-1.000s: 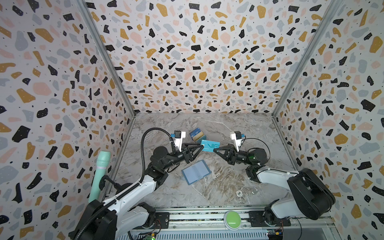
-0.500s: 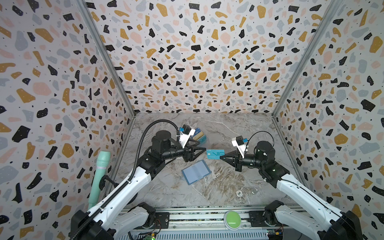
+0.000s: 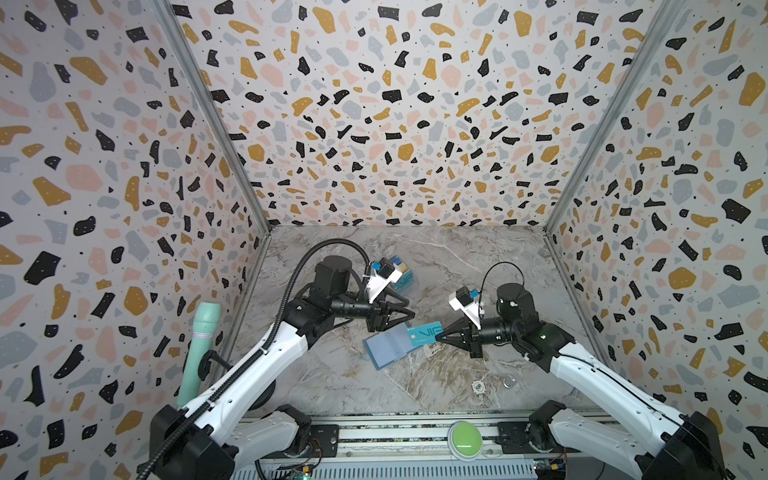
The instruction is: Take the credit cards out of the card holder
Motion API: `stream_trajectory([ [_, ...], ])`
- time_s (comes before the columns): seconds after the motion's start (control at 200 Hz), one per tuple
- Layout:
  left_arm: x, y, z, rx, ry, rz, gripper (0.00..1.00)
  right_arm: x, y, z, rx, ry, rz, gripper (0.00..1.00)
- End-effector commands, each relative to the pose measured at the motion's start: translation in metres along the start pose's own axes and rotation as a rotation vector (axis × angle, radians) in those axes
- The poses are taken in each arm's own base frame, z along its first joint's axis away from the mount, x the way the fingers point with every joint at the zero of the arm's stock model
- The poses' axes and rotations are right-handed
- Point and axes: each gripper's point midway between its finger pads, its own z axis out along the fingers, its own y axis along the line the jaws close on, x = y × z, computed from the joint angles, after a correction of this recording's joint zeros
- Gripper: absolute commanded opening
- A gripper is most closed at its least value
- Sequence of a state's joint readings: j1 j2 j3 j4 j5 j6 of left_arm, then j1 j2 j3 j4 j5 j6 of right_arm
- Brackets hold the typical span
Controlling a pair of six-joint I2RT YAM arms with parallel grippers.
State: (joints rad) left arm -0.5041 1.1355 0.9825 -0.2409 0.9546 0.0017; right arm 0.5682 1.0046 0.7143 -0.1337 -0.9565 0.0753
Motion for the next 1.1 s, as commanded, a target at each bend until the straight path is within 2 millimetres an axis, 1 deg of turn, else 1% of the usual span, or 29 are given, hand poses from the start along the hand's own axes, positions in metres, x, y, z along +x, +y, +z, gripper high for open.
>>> stream_trajectory([
  [0.0,-0.01,-0.018,-0.001,0.094,-0.025,0.046,0.51,-0.011,0.016,-0.003,-0.059,0.012,-0.053,0.0],
  [0.1,-0.003,-0.023,0.003,0.123,-0.012,0.034,0.5,-0.015,0.023,-0.002,-0.091,0.023,-0.069,0.0],
  [0.185,0.004,-0.027,0.006,0.143,0.004,0.032,0.49,-0.016,0.023,0.0,-0.096,0.04,-0.07,0.0],
  [0.305,0.013,-0.029,0.009,0.153,0.026,0.029,0.49,-0.016,0.023,0.004,-0.114,0.075,-0.067,0.0],
  [0.4,0.02,-0.03,0.011,0.172,0.048,0.019,0.47,-0.015,0.023,0.007,-0.124,0.102,-0.062,0.0],
  [0.571,0.036,-0.025,0.013,0.155,0.115,0.017,0.41,-0.014,0.024,0.01,-0.134,0.12,-0.062,0.0],
  [0.701,0.044,-0.024,0.014,0.156,0.138,0.022,0.4,-0.017,0.026,0.01,-0.129,0.12,-0.074,0.0],
  [0.836,0.052,-0.021,0.017,0.162,0.155,0.008,0.36,-0.018,0.022,0.011,-0.109,0.133,-0.076,0.0],
  [1.016,0.052,-0.021,0.018,0.174,0.157,0.019,0.28,-0.016,0.017,0.013,-0.105,0.144,-0.066,0.0],
  [1.091,0.051,-0.021,0.018,0.176,0.155,0.027,0.26,-0.017,0.015,0.015,-0.104,0.144,-0.066,0.0],
])
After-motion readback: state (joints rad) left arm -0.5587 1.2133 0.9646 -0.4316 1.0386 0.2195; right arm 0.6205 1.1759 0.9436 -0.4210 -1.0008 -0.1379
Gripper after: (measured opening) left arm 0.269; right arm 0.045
